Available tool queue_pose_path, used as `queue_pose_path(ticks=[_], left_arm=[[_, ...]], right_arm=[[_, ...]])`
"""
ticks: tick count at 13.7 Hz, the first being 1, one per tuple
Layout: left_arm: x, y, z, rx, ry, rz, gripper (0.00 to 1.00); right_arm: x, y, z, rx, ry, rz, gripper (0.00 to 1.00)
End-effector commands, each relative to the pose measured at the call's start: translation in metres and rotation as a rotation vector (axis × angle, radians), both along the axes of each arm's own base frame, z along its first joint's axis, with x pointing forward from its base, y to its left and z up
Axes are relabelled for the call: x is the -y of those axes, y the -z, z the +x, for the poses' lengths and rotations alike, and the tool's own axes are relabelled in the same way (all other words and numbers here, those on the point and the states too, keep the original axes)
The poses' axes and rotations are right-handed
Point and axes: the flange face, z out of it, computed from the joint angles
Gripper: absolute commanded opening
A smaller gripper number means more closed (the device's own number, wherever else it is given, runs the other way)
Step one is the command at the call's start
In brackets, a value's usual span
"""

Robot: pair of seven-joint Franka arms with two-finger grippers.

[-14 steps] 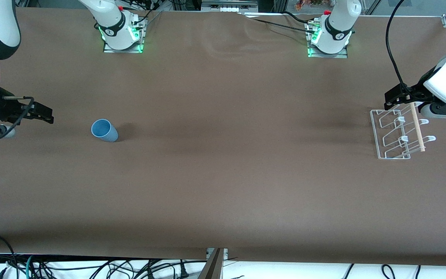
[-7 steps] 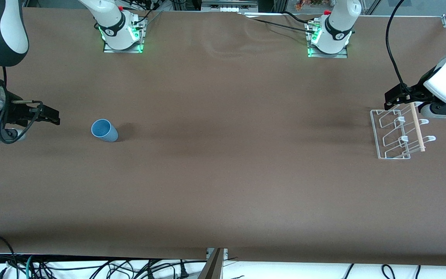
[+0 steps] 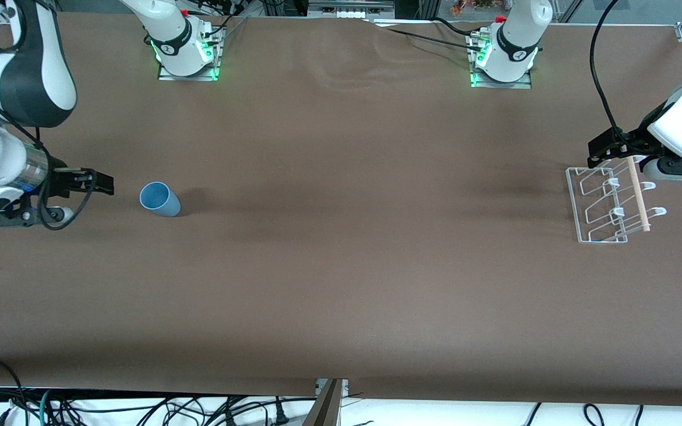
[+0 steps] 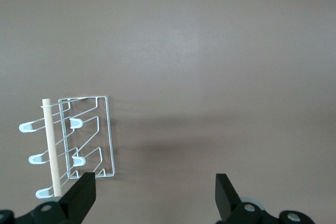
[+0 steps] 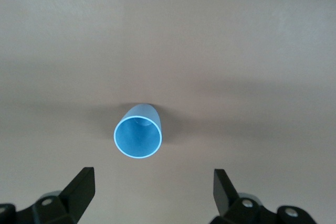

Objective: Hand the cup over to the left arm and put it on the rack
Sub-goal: 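Lower the right gripper around the blue cup and close it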

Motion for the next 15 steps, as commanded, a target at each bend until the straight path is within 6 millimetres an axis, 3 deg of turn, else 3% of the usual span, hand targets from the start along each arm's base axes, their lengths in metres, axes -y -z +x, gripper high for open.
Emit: queue_pose_path(ticks=[1, 5, 10, 15], left_arm=[[-0.003, -0.003, -0.005, 0.001, 0.019, 0.020, 1.00], [-0.002, -0.003, -0.005, 0.001, 0.020, 0.020, 1.00], [-0.003, -0.003, -0.005, 0.001, 0.017, 0.020, 1.00], [-0.002, -0.003, -0.005, 0.001, 0.020, 0.020, 1.00]], right_arm=[[0.008, 0.017, -0.017, -0.018, 0.012, 0.003, 1.00], [0.025, 0.077, -0.034, -0.011, 0.039, 0.006, 1.00], [0.033, 0.126, -0.051, -0.013, 0.052, 0.006, 1.00], [0.033, 0.160, -0.063, -0.003, 0.051, 0.007, 1.00]])
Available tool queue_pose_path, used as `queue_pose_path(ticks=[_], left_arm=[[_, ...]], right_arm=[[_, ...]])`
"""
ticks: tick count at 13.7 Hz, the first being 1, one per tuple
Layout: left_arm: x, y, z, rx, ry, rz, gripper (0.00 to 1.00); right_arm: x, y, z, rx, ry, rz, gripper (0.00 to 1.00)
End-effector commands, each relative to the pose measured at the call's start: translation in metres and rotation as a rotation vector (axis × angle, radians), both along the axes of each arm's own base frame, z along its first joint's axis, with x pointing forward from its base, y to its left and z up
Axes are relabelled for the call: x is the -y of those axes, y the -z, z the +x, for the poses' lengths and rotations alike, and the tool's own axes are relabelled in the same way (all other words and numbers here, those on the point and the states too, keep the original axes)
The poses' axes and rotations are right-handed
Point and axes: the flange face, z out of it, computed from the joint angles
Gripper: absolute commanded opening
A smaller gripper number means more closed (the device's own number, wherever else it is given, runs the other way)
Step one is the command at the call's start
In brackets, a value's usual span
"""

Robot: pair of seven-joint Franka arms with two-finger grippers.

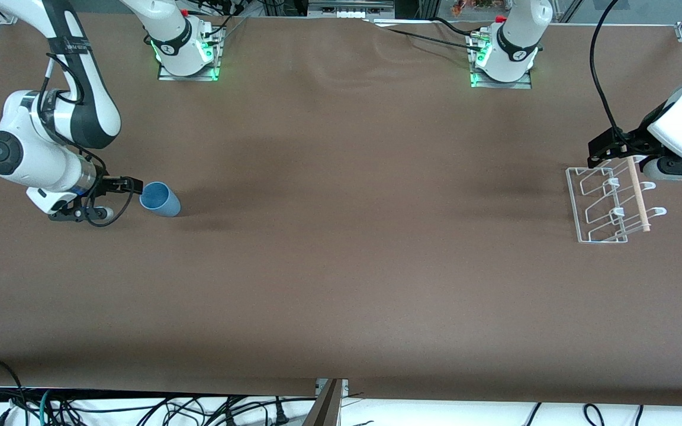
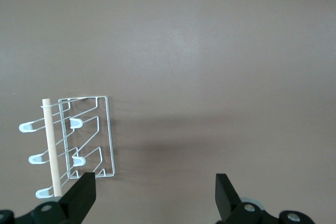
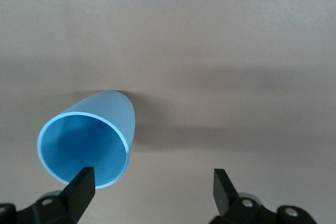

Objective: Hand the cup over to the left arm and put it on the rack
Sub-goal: 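Lower the right gripper around the blue cup and close it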

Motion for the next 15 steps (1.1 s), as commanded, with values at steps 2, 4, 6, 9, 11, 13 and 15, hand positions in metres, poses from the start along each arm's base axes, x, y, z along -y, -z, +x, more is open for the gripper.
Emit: queue_pose_path(ticks=[2, 4, 6, 9, 11, 13, 15], left_arm=[[-0.003, -0.003, -0.005, 0.001, 0.019, 0.020, 1.00], [-0.003, -0.002, -0.005, -0.002, 0.019, 0.020, 1.00], [-0.002, -0.003, -0.005, 0.001, 0.020, 0.020, 1.00], [-0.002, -0.003, -0.005, 0.001, 0.020, 0.020, 1.00], [-0.002, -0.002, -0.005, -0.001, 0.020, 0.020, 1.00], [-0.003, -0.003, -0.005, 0.001, 0.019, 0.020, 1.00], [-0.002, -0.002, -0.005, -0.001, 0.020, 0.020, 1.00]], right_arm=[[0.002, 0.022, -0.014, 0.030, 0.006, 0.007, 1.00], [0.002, 0.031, -0.013, 0.035, 0.005, 0.007, 1.00], [0.002, 0.039, -0.013, 0.035, 0.005, 0.007, 1.00], [0.001, 0.048, -0.013, 0.039, 0.005, 0.008, 0.99], [0.001, 0.053, -0.012, 0.049, 0.004, 0.008, 0.88], [0.001, 0.054, -0.013, 0.043, 0.012, 0.006, 0.58], [-0.002, 0.053, -0.012, 0.041, 0.041, 0.002, 0.44]])
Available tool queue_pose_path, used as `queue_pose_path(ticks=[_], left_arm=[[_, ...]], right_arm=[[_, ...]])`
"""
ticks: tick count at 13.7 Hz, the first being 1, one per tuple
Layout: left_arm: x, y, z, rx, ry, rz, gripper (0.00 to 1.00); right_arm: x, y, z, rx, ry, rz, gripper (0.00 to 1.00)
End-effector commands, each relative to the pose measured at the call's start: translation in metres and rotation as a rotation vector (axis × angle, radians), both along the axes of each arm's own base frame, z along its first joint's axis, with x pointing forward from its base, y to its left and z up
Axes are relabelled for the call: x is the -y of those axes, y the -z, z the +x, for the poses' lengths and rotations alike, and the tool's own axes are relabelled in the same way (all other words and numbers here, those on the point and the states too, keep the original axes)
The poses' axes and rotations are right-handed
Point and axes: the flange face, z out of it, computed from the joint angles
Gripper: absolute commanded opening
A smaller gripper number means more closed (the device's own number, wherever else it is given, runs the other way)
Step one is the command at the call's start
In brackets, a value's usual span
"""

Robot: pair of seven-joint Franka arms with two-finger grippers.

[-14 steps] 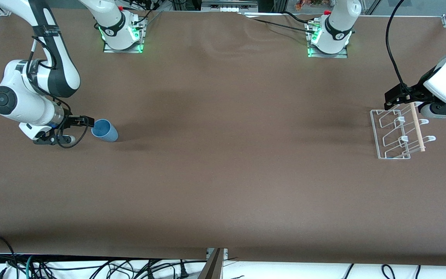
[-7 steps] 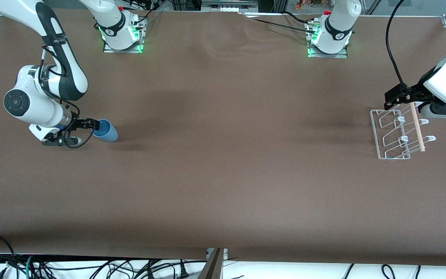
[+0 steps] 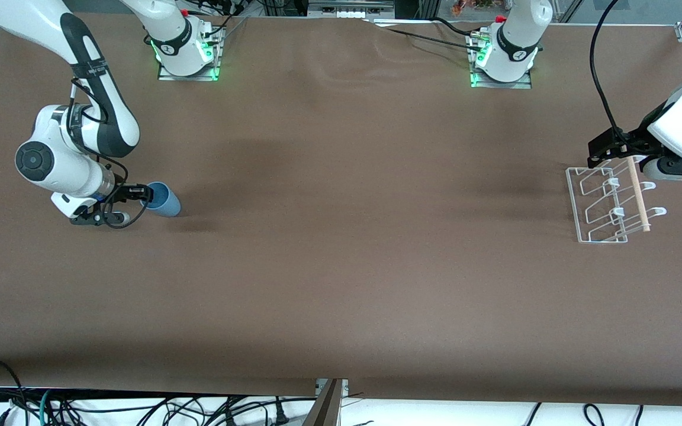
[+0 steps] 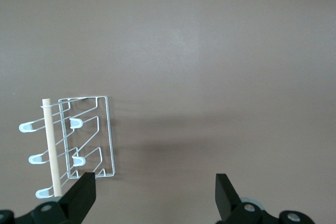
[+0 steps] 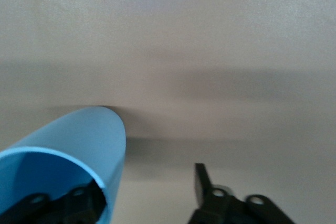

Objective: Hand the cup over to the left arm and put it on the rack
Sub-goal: 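Lift the blue cup with the right gripper toward the table middle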

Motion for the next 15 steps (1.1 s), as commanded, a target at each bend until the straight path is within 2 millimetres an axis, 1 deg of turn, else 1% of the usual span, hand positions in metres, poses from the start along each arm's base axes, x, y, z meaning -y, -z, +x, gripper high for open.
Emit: queue_pose_path(ticks=[1, 2, 4, 6, 7, 8, 12, 13, 15], left_arm=[[-0.003, -0.002, -0.005, -0.001, 0.019, 0.020, 1.00], [-0.003, -0.003, -0.005, 0.001, 0.019, 0.020, 1.00], [-0.003, -0.003, -0.005, 0.001, 0.019, 0.020, 1.00], [-0.003, -0.002, -0.005, -0.001, 0.019, 0.020, 1.00], [-0.003, -0.003, -0.005, -0.001, 0.019, 0.020, 1.00], [-0.003, -0.003, -0.005, -0.001, 0.019, 0.020, 1.00], [-0.003, -0.003, -0.005, -0.001, 0.019, 0.020, 1.00], [-0.003, -0.003, -0.005, -0.001, 0.019, 0.020, 1.00], [-0.003, -0.003, -0.005, -0.001, 0.019, 0.020, 1.00]], right_arm=[[-0.003, -0.002, -0.007, 0.007, 0.028, 0.005, 0.39], [-0.003, -0.002, -0.006, 0.006, 0.028, 0.005, 0.36], [-0.005, -0.002, -0.007, 0.004, 0.024, 0.005, 0.25], [-0.006, -0.002, -0.006, 0.006, 0.020, 0.005, 0.12], [-0.006, -0.002, -0.006, 0.003, 0.022, 0.005, 0.02], [-0.006, -0.002, -0.007, -0.014, 0.024, 0.005, 0.00], [-0.007, -0.008, -0.004, -0.028, 0.034, 0.009, 0.00], [-0.007, -0.014, 0.000, -0.029, 0.035, 0.010, 0.00], [-0.012, -0.036, 0.012, -0.042, 0.058, 0.040, 0.00]])
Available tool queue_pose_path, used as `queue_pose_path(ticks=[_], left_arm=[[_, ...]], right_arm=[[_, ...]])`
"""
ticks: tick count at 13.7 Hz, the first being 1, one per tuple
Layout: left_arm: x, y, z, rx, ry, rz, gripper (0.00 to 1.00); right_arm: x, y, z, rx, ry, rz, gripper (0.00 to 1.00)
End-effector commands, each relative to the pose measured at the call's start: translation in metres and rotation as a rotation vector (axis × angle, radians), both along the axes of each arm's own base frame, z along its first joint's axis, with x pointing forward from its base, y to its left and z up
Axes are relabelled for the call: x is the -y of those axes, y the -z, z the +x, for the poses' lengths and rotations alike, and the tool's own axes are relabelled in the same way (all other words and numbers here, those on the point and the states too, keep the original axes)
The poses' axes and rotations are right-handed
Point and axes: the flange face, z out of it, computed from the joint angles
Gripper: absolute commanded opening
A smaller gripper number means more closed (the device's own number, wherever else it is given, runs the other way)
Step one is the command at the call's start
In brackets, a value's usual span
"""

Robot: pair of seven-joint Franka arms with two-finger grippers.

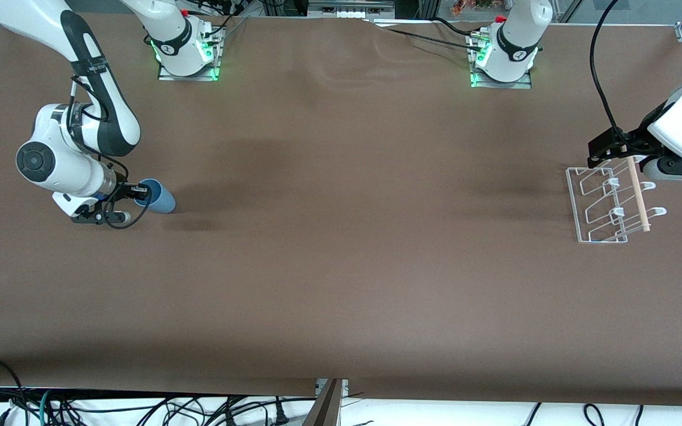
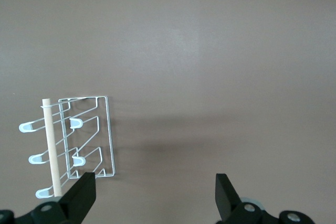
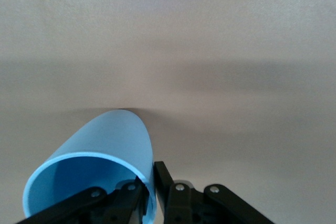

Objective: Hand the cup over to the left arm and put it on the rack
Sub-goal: 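Lift the blue cup with the right gripper toward the table middle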

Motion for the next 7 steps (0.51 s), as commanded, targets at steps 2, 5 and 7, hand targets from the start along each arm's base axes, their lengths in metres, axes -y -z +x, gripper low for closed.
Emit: queue_pose_path(ticks=[2, 5, 7], left_arm=[[-0.003, -0.003, -0.005, -0.001, 0.019, 0.020, 1.00], [-0.003, -0.003, -0.005, -0.001, 0.019, 0.020, 1.00], [-0.003, -0.003, -0.005, -0.001, 0.017, 0.020, 1.00]], right_arm=[[-0.011, -0.054, 0.024, -0.039, 0.065, 0.079, 0.00], [-0.027, -0.091, 0.040, -0.056, 0.064, 0.135, 0.00], [-0.055, -0.119, 0.050, -0.052, 0.049, 0.215, 0.00]])
